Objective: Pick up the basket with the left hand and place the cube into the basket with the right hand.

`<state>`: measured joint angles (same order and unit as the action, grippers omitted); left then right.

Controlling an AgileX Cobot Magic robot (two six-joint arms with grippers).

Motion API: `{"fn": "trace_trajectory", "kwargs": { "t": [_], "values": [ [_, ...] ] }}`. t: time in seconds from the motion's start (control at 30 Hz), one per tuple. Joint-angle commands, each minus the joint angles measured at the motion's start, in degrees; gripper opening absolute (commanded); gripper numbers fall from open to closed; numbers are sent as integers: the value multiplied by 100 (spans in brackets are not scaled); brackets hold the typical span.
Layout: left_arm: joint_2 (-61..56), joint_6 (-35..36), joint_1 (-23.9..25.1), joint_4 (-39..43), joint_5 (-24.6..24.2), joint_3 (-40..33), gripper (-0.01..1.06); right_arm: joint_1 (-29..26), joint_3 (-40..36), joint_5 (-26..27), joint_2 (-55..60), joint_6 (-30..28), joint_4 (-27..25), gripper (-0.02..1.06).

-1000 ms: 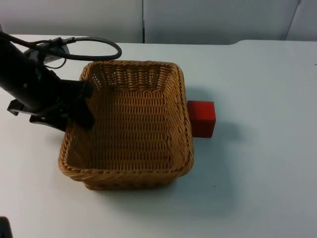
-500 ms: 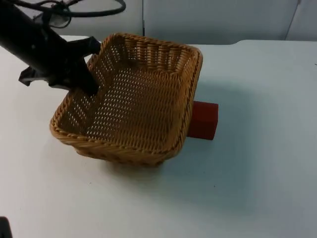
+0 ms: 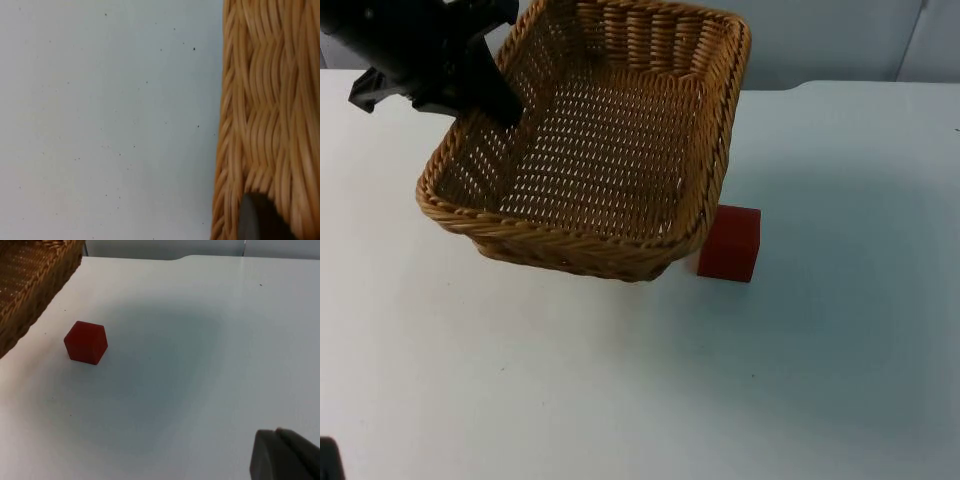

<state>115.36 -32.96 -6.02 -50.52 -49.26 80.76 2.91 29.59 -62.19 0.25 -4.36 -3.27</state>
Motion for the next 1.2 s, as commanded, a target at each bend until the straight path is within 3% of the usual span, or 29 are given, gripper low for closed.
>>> {"fn": "trace_trajectory", "kwargs": {
  "t": [0.0, 1.17],
  "values": [
    [-105, 42, -14, -160, -103, 62, 0, 26, -27, 39, -25, -8, 0, 0],
    [-105, 42, -14, -158, 150, 62, 0, 26, -27, 39, -25, -8, 0, 0]
  ]
}}
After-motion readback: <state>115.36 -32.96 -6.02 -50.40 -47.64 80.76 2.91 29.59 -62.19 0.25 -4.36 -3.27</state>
